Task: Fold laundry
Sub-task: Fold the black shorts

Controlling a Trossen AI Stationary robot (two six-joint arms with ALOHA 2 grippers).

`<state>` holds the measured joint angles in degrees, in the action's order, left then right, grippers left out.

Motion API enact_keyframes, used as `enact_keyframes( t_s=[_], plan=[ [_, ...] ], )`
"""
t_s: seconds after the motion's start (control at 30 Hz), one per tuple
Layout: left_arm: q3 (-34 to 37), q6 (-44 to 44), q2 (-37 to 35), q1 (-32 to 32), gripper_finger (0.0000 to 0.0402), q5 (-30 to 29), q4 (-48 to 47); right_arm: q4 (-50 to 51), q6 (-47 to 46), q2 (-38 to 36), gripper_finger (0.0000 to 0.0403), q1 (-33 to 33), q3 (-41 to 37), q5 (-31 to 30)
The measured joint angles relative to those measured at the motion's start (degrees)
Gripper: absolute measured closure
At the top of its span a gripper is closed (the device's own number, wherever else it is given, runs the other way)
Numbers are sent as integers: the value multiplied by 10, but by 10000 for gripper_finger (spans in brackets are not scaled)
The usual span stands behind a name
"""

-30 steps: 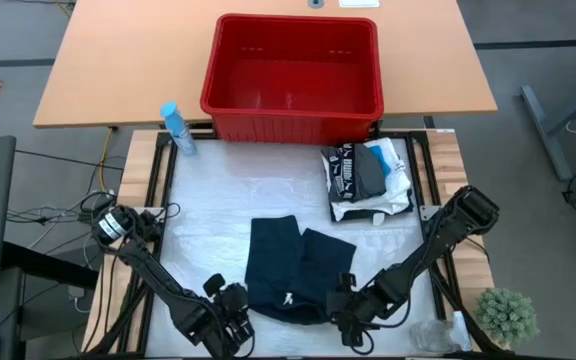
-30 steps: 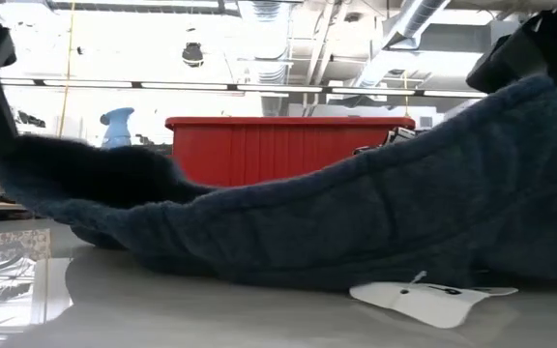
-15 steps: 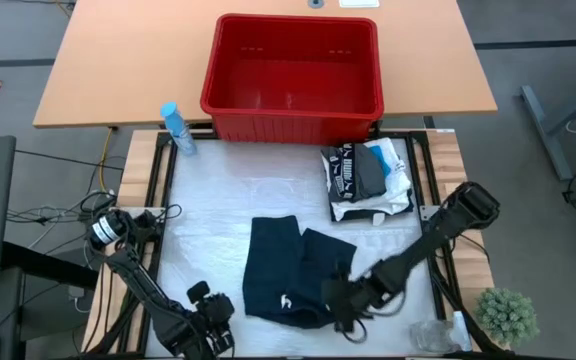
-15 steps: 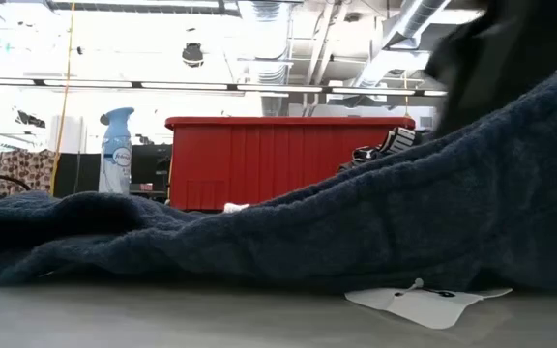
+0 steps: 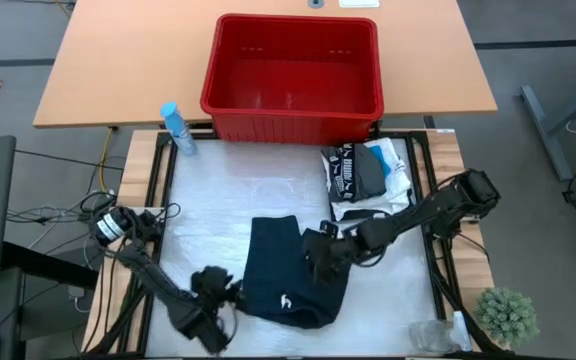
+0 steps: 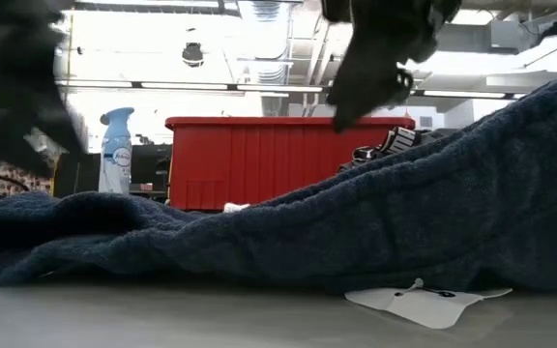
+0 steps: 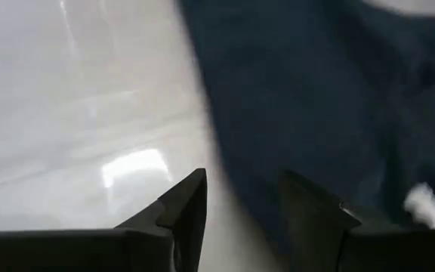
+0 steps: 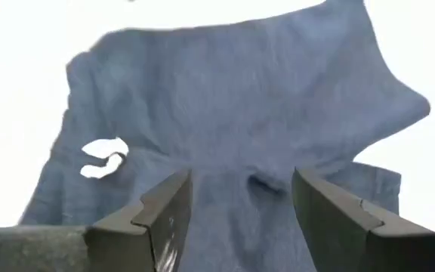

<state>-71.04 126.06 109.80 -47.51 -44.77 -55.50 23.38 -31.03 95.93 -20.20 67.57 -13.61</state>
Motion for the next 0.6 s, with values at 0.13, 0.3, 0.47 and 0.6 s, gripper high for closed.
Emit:
enact_keyframes(
  t_s=[0.13, 0.3, 0.47, 0.6],
  plan=[
    [1, -44, -4, 62, 242, -32, -15, 2, -8, -50, 153, 7, 0, 0],
    [1, -246, -50, 147, 227, 30, -30, 14, -48, -105, 153, -5, 0, -3],
    [1, -478, -109, 236, 222, 74, 6, 20, -90, -129, 153, -40, 0, -44],
    [47, -574, -187, 297, 222, 107, 47, 20, -131, -134, 153, -72, 0, -74]
  ],
)
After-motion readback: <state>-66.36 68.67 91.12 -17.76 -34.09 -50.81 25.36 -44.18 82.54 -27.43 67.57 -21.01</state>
